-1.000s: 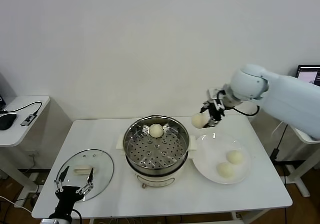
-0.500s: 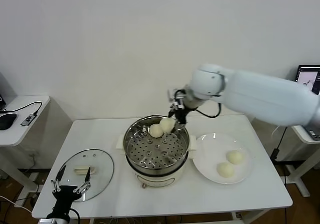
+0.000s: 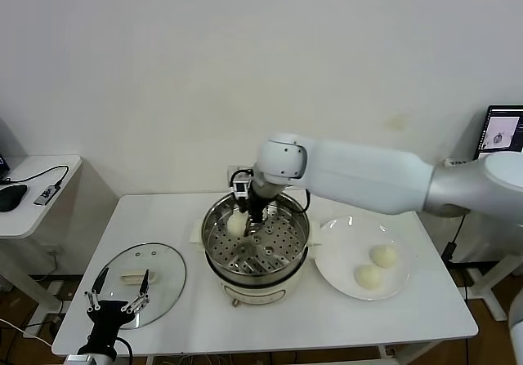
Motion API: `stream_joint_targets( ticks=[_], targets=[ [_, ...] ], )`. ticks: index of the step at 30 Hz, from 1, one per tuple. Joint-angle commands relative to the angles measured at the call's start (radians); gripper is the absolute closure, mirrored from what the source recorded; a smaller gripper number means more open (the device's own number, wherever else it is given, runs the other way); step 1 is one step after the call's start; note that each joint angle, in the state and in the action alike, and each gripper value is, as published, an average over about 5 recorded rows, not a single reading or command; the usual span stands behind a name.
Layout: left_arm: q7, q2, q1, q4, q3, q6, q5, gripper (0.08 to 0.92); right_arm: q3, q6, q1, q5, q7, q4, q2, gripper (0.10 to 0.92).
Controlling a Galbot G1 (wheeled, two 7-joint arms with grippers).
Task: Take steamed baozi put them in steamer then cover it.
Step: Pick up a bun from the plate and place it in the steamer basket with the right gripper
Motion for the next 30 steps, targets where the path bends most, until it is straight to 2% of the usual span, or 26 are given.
stream_joint_targets(
  ticks=[1, 13, 19, 22, 30],
  targets=[
    [0.000, 0.002, 0.000, 0.004, 0.001, -0.003, 0.000, 0.177, 0.004, -0.022, -0.060, -0.002, 0.032, -0.078, 0.071, 0.417],
    [-0.001, 0.000, 0.001, 0.002, 0.005, -0.005, 0.001, 0.177, 0.029, -0.027, -0.091, -0.005, 0.076, -0.105, 0.083, 0.404],
    [-0.001, 0.000, 0.002, -0.002, 0.006, -0.004, 0.002, 0.177, 0.035, -0.023, -0.059, -0.017, 0.023, -0.070, 0.045, 0.269],
    [-0.001, 0.000, 0.002, -0.003, 0.005, -0.004, 0.002, 0.177, 0.040, -0.011, -0.010, -0.024, -0.016, -0.014, -0.010, 0.216],
    [0.000, 0.003, 0.000, -0.006, 0.008, -0.002, 0.004, 0.177, 0.002, 0.081, 0.157, -0.109, -0.183, 0.198, -0.282, 0.202]
  ],
)
